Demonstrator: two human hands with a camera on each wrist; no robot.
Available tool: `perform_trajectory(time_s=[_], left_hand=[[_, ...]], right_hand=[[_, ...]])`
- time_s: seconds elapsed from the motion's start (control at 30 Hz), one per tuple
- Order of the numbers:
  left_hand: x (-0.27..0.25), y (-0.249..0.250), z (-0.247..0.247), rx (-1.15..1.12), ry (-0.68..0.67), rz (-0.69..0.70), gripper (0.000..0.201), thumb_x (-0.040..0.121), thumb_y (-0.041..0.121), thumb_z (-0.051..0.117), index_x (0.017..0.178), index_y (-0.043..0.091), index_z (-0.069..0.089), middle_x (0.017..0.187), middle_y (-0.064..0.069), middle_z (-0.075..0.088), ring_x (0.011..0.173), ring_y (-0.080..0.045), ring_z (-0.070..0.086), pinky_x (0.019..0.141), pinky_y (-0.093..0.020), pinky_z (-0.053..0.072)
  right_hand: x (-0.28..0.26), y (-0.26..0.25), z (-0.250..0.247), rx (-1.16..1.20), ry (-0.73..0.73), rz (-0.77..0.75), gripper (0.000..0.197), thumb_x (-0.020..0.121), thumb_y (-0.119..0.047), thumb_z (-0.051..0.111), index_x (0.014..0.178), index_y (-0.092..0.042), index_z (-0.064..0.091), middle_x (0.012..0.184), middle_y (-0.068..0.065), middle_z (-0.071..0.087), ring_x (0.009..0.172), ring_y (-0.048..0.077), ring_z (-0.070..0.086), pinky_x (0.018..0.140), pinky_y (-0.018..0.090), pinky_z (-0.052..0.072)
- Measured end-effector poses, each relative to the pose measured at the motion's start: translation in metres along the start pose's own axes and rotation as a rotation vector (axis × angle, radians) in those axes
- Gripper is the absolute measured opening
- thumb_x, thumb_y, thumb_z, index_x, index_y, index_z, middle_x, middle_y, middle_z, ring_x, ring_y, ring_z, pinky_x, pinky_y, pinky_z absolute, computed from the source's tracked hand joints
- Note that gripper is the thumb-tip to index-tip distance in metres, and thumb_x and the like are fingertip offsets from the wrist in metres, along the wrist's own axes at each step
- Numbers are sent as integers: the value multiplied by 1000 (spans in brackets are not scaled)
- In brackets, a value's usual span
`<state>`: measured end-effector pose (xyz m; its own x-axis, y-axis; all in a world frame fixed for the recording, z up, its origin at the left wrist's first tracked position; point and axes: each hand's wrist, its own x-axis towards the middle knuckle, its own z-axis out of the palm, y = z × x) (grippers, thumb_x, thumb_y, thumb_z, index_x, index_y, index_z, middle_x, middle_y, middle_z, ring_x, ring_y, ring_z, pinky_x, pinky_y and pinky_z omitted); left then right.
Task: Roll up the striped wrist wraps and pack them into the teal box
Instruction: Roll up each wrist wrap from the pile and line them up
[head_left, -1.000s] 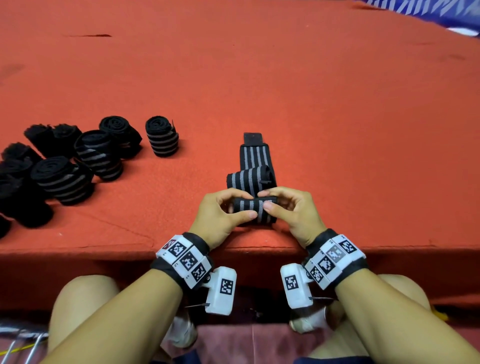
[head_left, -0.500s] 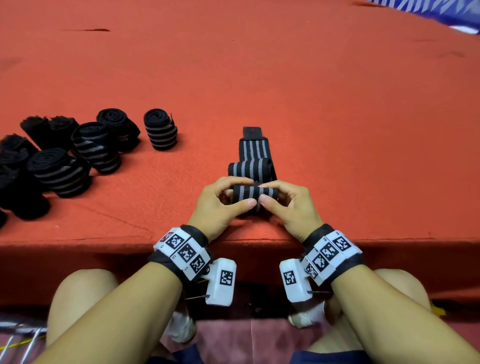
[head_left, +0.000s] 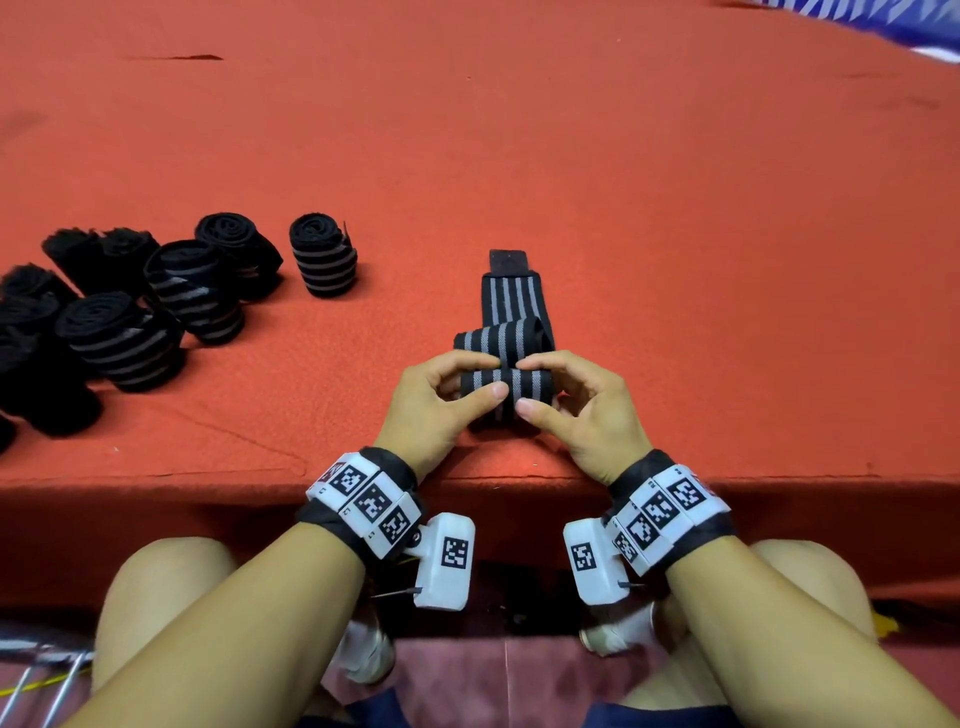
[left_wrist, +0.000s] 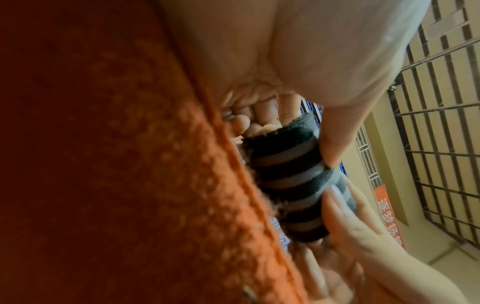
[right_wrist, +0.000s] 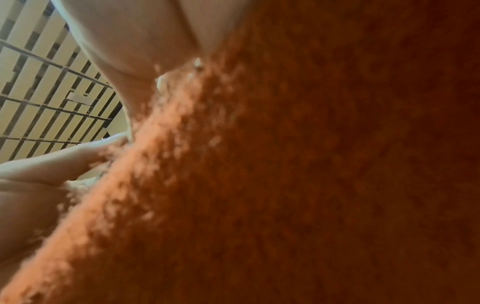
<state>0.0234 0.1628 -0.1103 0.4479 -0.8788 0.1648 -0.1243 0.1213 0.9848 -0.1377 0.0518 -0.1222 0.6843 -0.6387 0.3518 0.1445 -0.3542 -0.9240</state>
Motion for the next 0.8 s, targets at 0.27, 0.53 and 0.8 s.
perform_trajectory(time_s=[0.27, 0.53, 0.8], left_hand=[[0, -7, -1, 92, -52, 115, 40, 72, 10, 88, 108, 17, 72, 104, -2, 72, 95, -14, 68, 87, -27, 52], [0, -4, -3, 39, -16, 62, 25, 80, 3, 82, 102, 7, 71, 91, -3, 74, 85, -10, 67, 82, -25, 52], [-1, -4, -3, 118, -117, 106, 52, 76, 5, 85, 119, 22, 62, 110, 2, 69, 101, -13, 66, 92, -26, 51]], right_hand=[[1, -2, -1, 85, 50, 114, 14, 88, -10, 72, 98, 0, 70, 79, 1, 73, 69, 11, 66, 64, 23, 54], [1, -5, 0, 121, 63, 51, 42, 82, -4, 75, 120, -18, 63, 109, 20, 63, 85, 18, 59, 80, 30, 54], [2, -6, 1, 64, 138, 53, 25, 92, 3, 66, 105, -18, 61, 85, 4, 62, 70, 9, 59, 56, 23, 50]])
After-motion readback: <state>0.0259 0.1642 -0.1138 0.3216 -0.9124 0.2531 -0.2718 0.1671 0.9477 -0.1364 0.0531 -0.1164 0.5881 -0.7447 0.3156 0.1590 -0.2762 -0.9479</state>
